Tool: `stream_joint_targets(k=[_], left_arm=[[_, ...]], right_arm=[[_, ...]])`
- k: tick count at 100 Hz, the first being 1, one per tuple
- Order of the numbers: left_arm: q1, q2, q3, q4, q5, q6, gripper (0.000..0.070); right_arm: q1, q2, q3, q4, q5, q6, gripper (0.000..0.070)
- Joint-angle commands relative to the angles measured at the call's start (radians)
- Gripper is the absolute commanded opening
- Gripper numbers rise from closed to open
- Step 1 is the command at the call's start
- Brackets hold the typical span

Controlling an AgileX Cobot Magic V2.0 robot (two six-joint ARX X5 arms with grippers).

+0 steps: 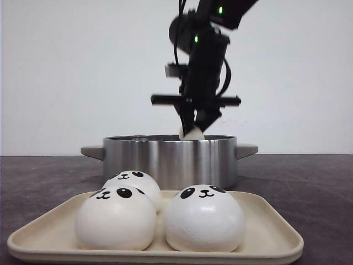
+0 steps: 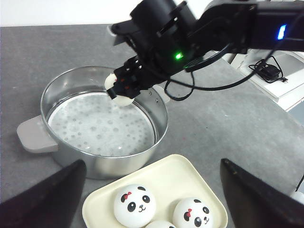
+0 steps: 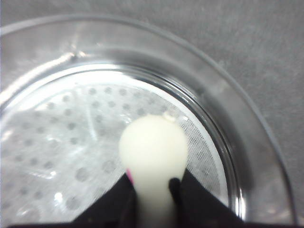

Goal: Steam buns
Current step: 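Carry the bun into the steamer pot and open the right gripper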

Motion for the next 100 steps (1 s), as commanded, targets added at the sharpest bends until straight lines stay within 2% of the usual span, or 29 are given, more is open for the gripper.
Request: stream_joint_targets(k=[1,7,18,25,38,48,100], left_arm=[[-0.005,0.006,0.013,-0.001,0.000,0.006,0.0556],[-0.005,0.006,0.013,-0.006,0.000,0.006,0.0556],[-0.005,0.006,0.013,-0.006,0.000,0.006,0.0556],[-0.005,0.006,0.013,-0.006,0.000,0.006,0.0556],[-0.005,0.006,0.013,-0.006,0.000,0.006,0.0556],[-0.005,0.006,0.013,-0.006,0.000,0.006,0.0556],[-0.005,0.006,0.013,-0.008,0.000,0.007,0.0556]], right_arm=[[0.008,0.026,0.016,0.018,0.000,-0.014,0.0001],[0.005,0.037,0.016,0.024,-0.001,-0.014,0.0046],[0.003,0.039,0.016,0.023,-0.001,-0.014,0.0286],[0.003,0.039,0.016,0.026,-0.001,-0.015,0.0364],[0.002,0.039,0.016,0.010,0.000,-0.014,0.0375],[0.002,0.039,0.016,-0.007,0.001,-0.014,0.0425],[0.000,0.026,0.021,-0.060,0.000,0.001,0.0430]])
